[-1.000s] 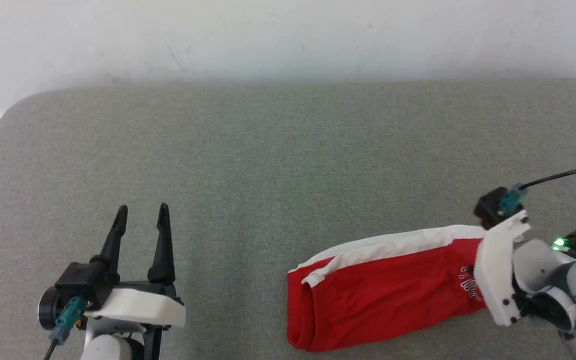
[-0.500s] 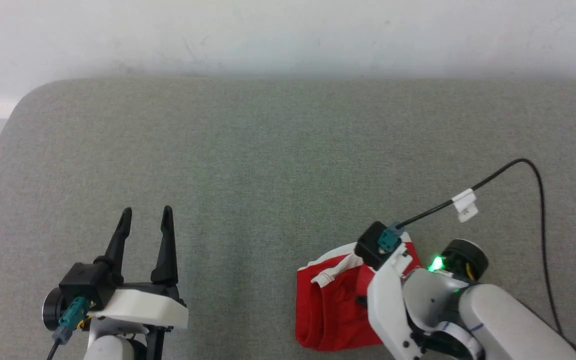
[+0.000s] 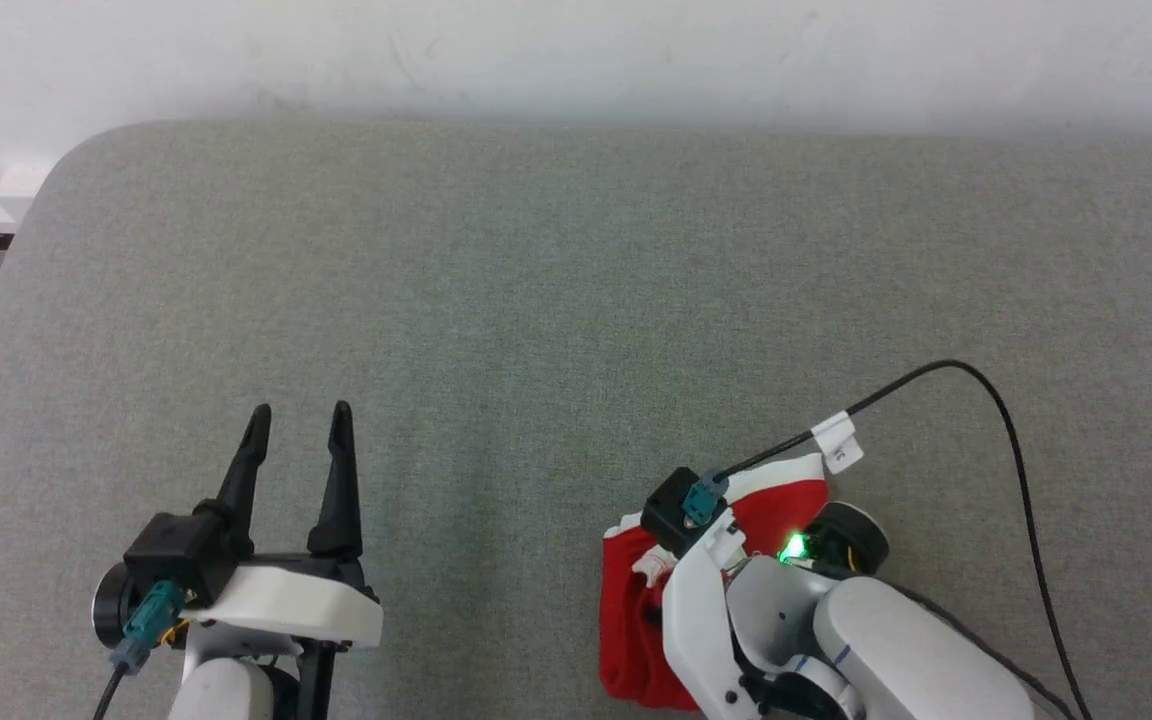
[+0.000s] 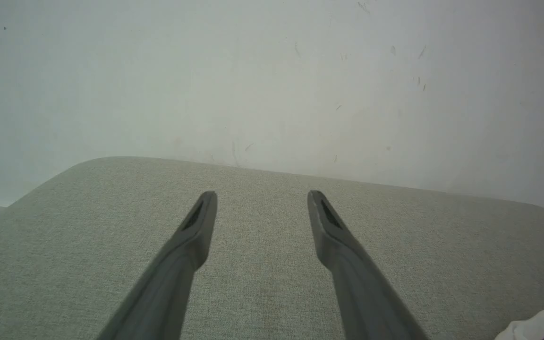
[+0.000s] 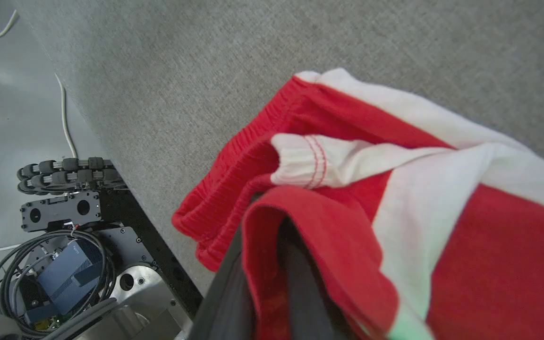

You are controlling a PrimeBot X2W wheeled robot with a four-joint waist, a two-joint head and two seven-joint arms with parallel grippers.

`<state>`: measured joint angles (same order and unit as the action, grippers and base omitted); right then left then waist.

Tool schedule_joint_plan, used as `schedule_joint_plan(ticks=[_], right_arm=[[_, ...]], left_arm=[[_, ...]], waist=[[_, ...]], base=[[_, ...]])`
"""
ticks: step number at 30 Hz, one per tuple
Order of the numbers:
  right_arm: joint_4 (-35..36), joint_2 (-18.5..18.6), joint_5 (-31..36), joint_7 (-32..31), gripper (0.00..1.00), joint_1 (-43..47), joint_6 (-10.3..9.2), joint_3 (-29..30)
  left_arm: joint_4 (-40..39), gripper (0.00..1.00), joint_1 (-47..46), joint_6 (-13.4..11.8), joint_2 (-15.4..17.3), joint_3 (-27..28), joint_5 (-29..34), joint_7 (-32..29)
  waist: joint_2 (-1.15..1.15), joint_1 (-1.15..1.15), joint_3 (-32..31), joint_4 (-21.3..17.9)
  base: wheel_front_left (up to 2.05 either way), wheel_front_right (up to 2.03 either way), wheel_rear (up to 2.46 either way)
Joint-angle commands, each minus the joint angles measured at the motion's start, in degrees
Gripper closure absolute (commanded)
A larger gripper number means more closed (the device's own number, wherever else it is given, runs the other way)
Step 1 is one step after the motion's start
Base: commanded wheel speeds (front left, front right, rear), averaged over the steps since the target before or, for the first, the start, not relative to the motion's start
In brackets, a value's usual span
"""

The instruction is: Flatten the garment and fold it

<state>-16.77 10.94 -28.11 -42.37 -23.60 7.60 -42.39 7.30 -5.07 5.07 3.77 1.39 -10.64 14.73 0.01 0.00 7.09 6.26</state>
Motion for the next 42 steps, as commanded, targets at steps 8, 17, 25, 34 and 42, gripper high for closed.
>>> schedule_joint_plan(ticks=[8, 17, 25, 34, 42], right_arm=[[1.3, -1.8, -1.6, 4.7, 0.00, -3.3, -0.11, -4.0], [7.4, -0.1, -2.4, 6.9, 0.00, -4.0, -0.11, -3.0], [8.8, 3.6, 4.8, 4.1, 0.00, 1.0, -0.11, 10.7], [0.9, -1.0, 14.0, 1.5, 0.00, 6.3, -0.11, 15.9], [-7.3, -3.5, 15.6, 3.0, 0.00, 6.3, -0.11, 15.4]], left_arm=[[0.7, 0.00, -0.9, 0.6, -0.4, 0.5, 0.0, 0.3], [1.0, 0.00, -0.2, 0.9, -0.1, 1.5, 0.2, 0.3], [1.2, 0.00, -0.2, 1.1, -0.2, 1.9, 0.3, 0.3], [0.0, 0.00, 0.1, 1.0, -0.4, 0.6, 1.0, 0.3], [0.3, 0.00, -0.2, 1.1, -0.5, 1.0, 1.0, 0.3]], waist=[[-0.01, 0.00, -0.6, -1.1], [-0.01, 0.00, -2.2, -3.9], [-0.01, 0.00, -2.8, -5.3], [-0.01, 0.00, -1.4, -3.9], [-0.01, 0.00, -0.3, -3.1]], base=[[0.00, 0.00, 0.00], [0.00, 0.00, 0.00], [0.00, 0.00, 0.00], [0.00, 0.00, 0.00], [0.00, 0.00, 0.00]])
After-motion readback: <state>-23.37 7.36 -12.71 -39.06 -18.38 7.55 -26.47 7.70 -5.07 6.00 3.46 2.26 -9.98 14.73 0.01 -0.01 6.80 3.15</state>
